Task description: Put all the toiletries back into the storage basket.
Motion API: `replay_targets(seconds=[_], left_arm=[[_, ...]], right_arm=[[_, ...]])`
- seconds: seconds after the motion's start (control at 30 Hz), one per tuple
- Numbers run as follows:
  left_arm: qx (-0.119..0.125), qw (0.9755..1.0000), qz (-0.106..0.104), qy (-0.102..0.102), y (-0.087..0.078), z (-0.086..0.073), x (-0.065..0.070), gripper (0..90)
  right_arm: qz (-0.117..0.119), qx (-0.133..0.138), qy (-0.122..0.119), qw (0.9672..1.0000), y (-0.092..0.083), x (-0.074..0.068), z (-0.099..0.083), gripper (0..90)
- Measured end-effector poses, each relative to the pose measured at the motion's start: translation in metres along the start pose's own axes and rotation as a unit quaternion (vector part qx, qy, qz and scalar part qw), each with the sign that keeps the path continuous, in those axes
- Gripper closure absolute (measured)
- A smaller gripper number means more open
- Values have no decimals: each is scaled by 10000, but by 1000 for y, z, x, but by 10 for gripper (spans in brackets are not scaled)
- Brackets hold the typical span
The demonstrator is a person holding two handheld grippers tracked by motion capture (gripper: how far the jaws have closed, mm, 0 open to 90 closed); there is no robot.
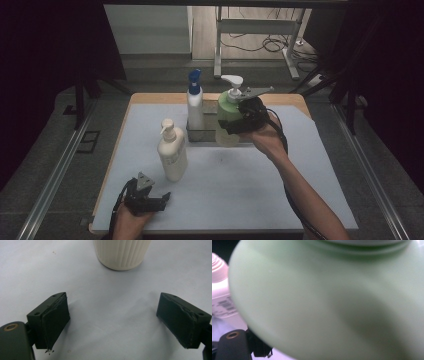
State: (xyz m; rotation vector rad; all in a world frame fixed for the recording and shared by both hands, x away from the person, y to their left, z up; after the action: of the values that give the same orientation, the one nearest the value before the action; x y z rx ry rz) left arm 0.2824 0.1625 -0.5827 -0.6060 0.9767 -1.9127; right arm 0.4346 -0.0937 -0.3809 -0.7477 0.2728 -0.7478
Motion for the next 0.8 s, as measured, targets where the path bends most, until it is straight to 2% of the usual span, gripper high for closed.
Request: replay_targets(seconds=[0.4,0.8], left_arm=[[2,10000,0,1,0,0,0,107],[5,10000,-7,-9,0,0,0,107]], right_arm=[[-233,34,115,9997,11,15,20,125],[-443,63,303,9985,28,31,31,125]])
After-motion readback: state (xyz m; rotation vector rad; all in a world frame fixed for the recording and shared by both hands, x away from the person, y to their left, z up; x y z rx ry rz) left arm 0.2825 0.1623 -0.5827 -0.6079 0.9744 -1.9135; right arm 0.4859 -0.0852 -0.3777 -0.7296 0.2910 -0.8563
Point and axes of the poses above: each handheld gripper's, and its own axes: y roughly forward along the jaws, z roughly out of its top, x roughly to its right, the point moved 8 cm from there along y, roughly forward along the jaws, and after that the axes turned 8 degrees about -x, right-handed, at the moved point
